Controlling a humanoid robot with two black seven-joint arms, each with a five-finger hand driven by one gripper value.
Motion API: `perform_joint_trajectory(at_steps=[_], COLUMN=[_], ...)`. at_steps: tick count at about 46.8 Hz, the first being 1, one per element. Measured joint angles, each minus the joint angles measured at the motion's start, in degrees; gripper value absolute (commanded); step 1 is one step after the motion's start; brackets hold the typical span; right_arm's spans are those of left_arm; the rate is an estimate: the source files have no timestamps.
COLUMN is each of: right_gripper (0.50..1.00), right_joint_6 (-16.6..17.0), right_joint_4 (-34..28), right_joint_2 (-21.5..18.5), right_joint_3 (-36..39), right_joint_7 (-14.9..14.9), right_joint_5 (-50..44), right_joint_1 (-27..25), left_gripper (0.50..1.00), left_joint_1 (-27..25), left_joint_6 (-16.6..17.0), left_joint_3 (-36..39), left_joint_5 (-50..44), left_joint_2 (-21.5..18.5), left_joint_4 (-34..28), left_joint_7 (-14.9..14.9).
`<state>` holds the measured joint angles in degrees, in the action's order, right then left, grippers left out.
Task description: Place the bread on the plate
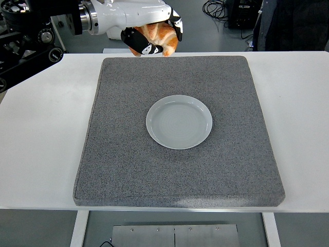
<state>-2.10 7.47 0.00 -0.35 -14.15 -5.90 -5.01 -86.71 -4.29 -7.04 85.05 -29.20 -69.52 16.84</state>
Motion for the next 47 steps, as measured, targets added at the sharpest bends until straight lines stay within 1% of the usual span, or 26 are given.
perform_joint_trajectory(at_steps=[5,28,34,37,42,47], right_gripper=[1.0,1.0,1.0,1.0,1.0,1.0], right_joint_6=[0.0,0.02,0.02,0.01,-0.01,-0.01], right_joint_4=[0.0,0.0,0.0,0.0,0.0,0.0], right_joint_2=[0.0,0.0,0.0,0.0,0.0,0.0], right_joint_3=[0.0,0.0,0.0,0.0,0.0,0.0], right_joint_7=[0.0,0.0,0.0,0.0,0.0,0.0], right_joint_5=[0.01,0.01,0.01,0.01,0.01,0.01], right_joint_1=[0.0,0.01,0.01,0.01,0.01,0.01], left_gripper=[0.5,0.5,0.5,0.5,0.5,0.5], left_joint_1=[-0.39,-0.24,0.44,0.98,1.53,1.83], left_joint_6=[-0.03,0.08,0.08,0.08,0.18,0.5], left_joint_3=[1.71,3.43,3.57,3.65,6.26,8.3], left_joint_5=[0.02,0.43,0.69,0.82,0.88,0.76], left_joint_2=[1.32,8.53,10.48,10.78,11.72,14.15], left_joint_4=[0.32,4.0,5.18,5.91,6.88,8.46], left_joint_7=[-0.05,0.07,0.2,0.21,0.54,1.12])
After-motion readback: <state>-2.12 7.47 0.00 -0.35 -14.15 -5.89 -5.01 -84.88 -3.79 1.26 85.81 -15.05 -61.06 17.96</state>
